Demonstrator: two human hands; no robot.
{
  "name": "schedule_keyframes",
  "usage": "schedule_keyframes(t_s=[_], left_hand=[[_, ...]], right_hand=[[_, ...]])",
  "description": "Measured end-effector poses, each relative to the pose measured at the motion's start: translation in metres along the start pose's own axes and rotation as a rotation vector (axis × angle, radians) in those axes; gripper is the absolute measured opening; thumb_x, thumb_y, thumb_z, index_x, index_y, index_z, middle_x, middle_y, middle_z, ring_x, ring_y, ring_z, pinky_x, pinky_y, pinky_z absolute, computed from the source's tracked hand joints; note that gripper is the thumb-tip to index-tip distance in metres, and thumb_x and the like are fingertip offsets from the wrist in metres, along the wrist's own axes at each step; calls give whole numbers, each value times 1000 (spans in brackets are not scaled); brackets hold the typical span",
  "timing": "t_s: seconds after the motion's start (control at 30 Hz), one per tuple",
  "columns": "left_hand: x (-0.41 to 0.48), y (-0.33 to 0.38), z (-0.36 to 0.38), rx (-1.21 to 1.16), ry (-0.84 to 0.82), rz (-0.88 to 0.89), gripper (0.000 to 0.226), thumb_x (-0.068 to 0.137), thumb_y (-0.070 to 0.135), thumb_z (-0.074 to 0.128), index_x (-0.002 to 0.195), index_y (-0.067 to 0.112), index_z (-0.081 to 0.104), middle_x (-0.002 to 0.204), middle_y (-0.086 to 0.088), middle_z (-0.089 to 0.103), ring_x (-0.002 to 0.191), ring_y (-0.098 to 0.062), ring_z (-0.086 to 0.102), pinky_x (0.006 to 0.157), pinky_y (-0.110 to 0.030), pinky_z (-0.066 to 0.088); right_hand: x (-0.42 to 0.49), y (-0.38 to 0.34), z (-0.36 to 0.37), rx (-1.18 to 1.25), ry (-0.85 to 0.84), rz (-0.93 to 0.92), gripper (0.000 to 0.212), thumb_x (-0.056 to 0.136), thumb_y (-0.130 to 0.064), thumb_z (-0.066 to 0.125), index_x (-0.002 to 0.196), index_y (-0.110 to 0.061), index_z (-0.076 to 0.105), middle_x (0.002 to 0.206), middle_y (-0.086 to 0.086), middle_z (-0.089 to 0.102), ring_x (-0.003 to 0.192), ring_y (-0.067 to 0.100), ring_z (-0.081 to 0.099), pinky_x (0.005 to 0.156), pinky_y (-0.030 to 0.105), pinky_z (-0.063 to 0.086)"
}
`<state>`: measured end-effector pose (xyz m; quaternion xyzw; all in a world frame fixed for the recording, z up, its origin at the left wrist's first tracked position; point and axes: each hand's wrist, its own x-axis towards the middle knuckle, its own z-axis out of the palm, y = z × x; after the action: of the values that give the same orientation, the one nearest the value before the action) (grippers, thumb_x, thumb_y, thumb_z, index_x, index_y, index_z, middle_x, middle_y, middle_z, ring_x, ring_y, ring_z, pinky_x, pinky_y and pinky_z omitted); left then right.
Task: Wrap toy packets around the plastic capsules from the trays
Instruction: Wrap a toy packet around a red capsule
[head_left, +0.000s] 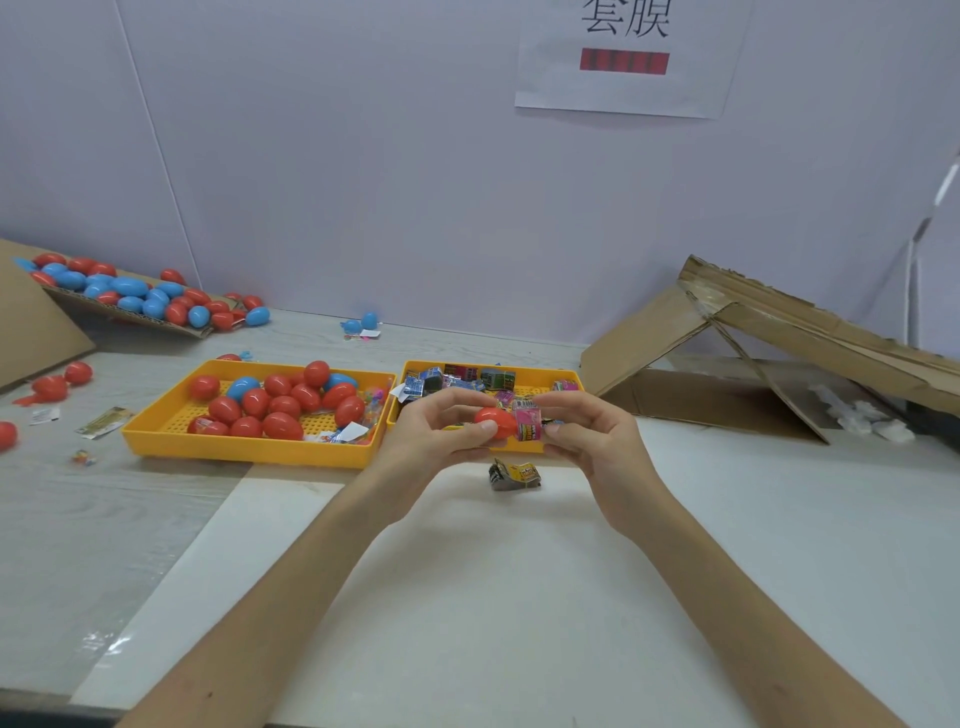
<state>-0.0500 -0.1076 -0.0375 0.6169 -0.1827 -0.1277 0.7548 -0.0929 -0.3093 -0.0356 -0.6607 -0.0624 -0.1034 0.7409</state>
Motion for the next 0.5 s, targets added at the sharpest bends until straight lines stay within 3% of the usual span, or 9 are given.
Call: schedule_keyframes(t_s=[0.2,0.5], left_hand=[[0,-3,2,89,6,11,24,85,10,78,108,13,71,104,-12,75,96,-29,74,83,-33,61],[0,-8,6,231,15,10,33,83,8,80,112,16,68,110,-10,70,98,-28,73,92,-43,59]], right_hand=[[-1,0,2,-55,-2,-22,47,89,12,56,90,-28,81,101,-2,77,97,11,71,71,19,54],[-1,2,2,-128,18,-52,41,88,16,55,99,-18,76,97,-4,78,93,7,72,70,16,53]])
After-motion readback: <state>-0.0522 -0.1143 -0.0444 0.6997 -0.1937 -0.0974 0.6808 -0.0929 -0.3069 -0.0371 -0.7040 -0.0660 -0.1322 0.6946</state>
